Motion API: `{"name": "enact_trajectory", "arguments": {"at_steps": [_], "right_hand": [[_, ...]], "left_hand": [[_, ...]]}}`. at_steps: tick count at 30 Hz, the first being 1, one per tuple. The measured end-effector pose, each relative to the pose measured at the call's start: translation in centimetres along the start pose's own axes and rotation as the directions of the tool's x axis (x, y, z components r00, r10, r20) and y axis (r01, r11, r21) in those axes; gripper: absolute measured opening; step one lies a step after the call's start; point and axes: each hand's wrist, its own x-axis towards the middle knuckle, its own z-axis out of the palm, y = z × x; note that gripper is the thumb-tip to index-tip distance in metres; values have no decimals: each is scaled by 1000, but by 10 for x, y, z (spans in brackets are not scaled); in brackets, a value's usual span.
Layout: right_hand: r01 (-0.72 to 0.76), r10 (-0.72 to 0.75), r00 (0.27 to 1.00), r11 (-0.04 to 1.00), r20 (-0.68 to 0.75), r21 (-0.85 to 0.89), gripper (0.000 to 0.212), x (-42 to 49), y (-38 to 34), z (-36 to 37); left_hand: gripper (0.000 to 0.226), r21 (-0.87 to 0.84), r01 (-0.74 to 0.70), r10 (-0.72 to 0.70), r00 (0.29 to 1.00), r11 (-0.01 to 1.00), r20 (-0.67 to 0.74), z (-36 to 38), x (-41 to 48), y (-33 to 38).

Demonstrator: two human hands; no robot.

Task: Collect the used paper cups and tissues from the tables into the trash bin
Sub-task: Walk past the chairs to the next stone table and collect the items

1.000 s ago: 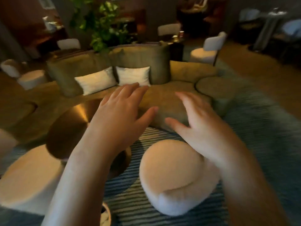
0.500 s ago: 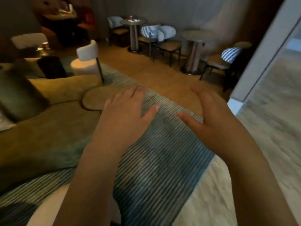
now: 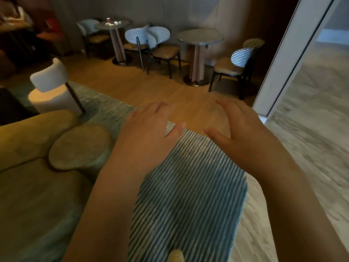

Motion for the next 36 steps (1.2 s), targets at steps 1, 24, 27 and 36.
{"name": "enact_trajectory", "arguments": {"at_steps": [1, 24, 27, 36], "right_hand": [[3, -3, 1000, 1000, -9, 1, 69, 26, 3, 2], [-82, 82, 997, 992, 6, 96, 69, 524, 243, 87], [-10, -4, 994, 992, 113, 123, 70, 584, 242, 120], [106, -115, 982, 992, 150, 67, 70, 810, 235, 222]], "left_hand": [[55, -9, -1, 1, 1000, 1000, -26, 2, 24, -6], [53, 58, 215, -200, 959, 975, -199, 123, 522, -111], [56, 74, 255, -241, 956, 964, -166, 136, 567, -145], [48, 28, 299, -289, 940, 954, -181, 166, 743, -286]]}}
